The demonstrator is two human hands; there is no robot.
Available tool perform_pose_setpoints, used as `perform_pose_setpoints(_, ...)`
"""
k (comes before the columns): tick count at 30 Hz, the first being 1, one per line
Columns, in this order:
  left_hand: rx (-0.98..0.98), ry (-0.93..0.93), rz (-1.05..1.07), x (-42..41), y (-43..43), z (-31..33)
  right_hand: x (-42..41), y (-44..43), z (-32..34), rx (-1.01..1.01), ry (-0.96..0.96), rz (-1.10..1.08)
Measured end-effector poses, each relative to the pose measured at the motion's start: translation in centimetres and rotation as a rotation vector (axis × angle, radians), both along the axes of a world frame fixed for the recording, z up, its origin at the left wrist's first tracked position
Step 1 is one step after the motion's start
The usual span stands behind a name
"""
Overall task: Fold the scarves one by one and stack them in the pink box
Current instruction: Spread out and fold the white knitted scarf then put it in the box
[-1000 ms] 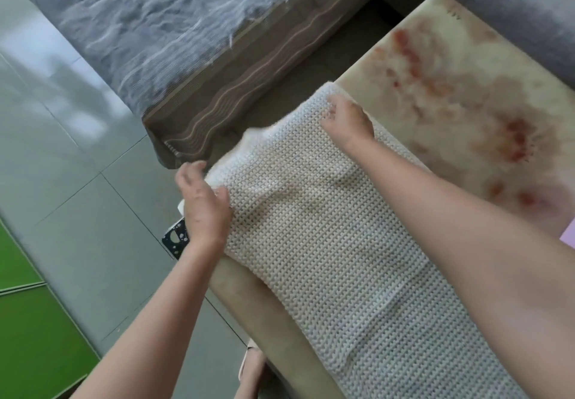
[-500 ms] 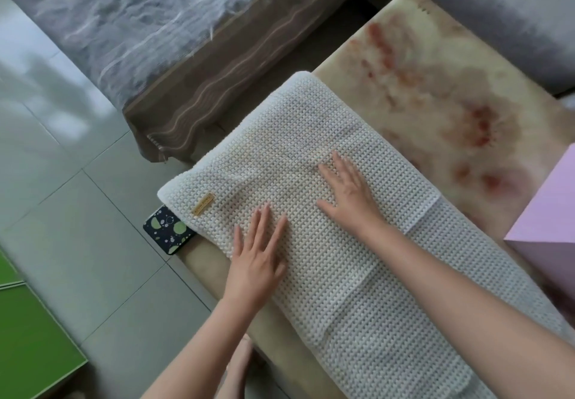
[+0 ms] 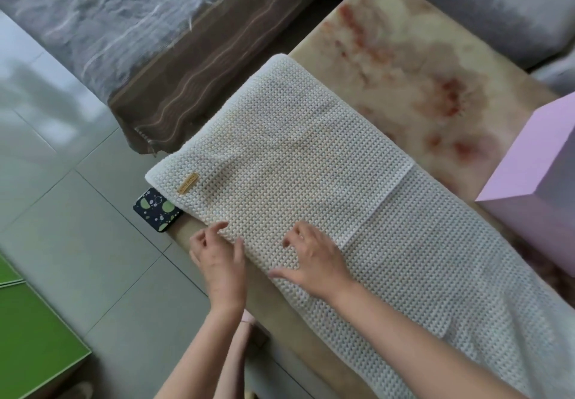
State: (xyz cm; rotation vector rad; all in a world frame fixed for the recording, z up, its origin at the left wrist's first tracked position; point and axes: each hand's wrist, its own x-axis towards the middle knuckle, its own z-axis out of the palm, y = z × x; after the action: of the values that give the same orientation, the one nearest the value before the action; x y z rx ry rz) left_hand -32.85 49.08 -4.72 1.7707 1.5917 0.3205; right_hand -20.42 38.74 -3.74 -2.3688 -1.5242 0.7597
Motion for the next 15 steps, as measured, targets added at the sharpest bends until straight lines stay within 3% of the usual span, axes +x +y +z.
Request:
perform_pose_setpoints(6, -0.335, -0.191, 0.362, 0.8, -1.9, 0.6, -5.1, -2.9, -1.1, -0.132, -0.034, -0.102)
perform_pose_setpoints(8, -0.481, -0.287, 0.435, 1.2, -1.8, 0.4, -5.1, -3.0, -1.0, -0.088, 0.075, -0.161)
perform_pose_setpoints(10, -0.576, -0.277, 0.41, 1.6, -1.5, -0.1, -4.7, -3.0, -0.9, -0.088, 0.169, -0.184)
perform_pose_setpoints(15, -0.614, -0.274, 0.326, 1.8, -2.2, 0.1, -4.0, -3.5, -0.5, -0.061, 0.166, -0.197)
